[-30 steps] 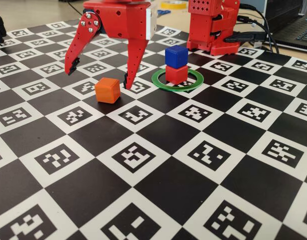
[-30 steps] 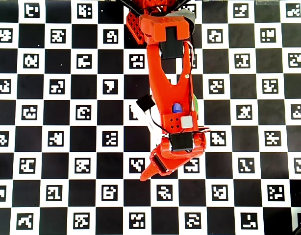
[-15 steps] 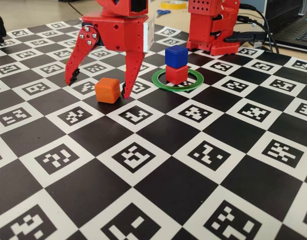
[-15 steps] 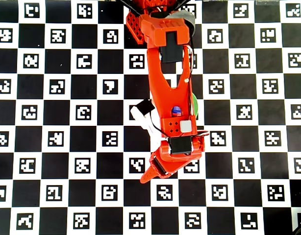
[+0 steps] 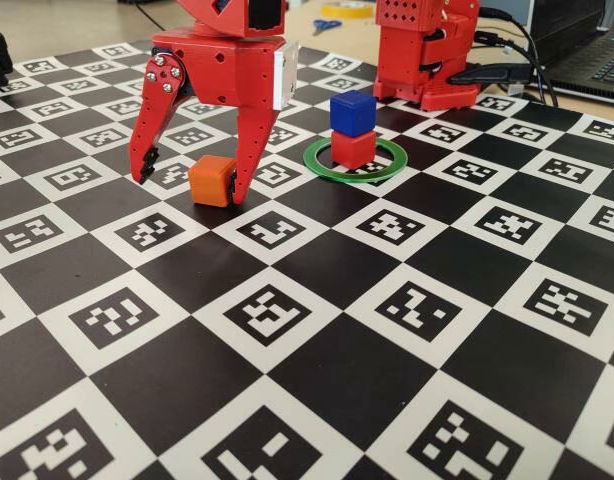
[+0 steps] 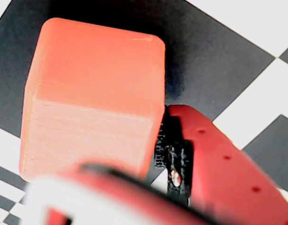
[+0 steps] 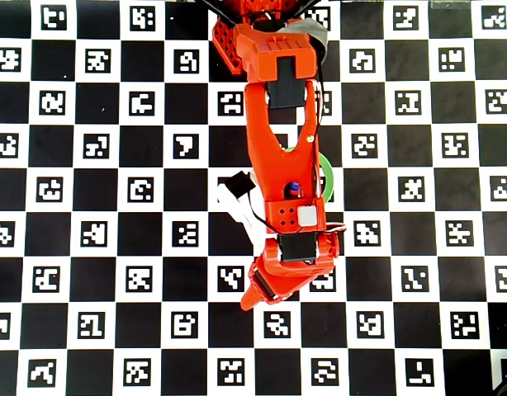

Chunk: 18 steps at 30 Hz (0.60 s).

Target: Grab the red cube then put it in the green circle then put the blue cube on top and finally the orange cube on top

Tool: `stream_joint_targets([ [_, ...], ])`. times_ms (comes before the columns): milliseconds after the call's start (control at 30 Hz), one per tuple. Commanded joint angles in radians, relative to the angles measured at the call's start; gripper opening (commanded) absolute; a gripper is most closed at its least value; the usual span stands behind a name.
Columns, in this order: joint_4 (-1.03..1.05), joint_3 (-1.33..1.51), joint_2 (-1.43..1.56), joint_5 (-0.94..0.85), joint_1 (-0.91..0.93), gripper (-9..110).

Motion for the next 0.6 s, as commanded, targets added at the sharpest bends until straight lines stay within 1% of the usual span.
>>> stream_joint_targets([
  [0,-0.008,-0.003,0.046,-0.005,0.009,36],
  [367,0.012,0.025,0.054,-0.006,0.011,35],
  [567,0.012,0.031,0.055,-0.006,0.011,30],
])
